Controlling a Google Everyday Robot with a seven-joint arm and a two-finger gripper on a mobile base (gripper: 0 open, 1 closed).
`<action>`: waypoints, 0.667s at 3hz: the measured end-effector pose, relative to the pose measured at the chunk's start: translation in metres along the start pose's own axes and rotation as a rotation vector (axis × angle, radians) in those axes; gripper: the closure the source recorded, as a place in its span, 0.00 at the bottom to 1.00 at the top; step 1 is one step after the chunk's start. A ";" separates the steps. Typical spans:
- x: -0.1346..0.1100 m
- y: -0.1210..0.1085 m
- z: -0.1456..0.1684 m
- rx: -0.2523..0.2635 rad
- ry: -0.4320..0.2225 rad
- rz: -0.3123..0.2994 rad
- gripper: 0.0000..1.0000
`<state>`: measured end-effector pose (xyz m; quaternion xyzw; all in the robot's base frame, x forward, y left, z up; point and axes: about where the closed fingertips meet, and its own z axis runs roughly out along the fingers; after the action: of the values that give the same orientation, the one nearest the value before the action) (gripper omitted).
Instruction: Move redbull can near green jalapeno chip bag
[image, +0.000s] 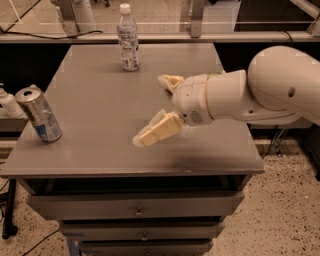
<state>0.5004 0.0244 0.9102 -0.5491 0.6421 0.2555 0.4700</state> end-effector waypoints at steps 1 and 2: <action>-0.015 0.004 0.037 -0.019 -0.075 -0.005 0.00; -0.030 0.009 0.072 -0.037 -0.144 0.000 0.00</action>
Offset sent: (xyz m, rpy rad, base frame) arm 0.0241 0.1171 -0.0104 0.2161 -0.0239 0.0824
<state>0.5137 0.1014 0.9046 -0.5381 0.6018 0.3061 0.5046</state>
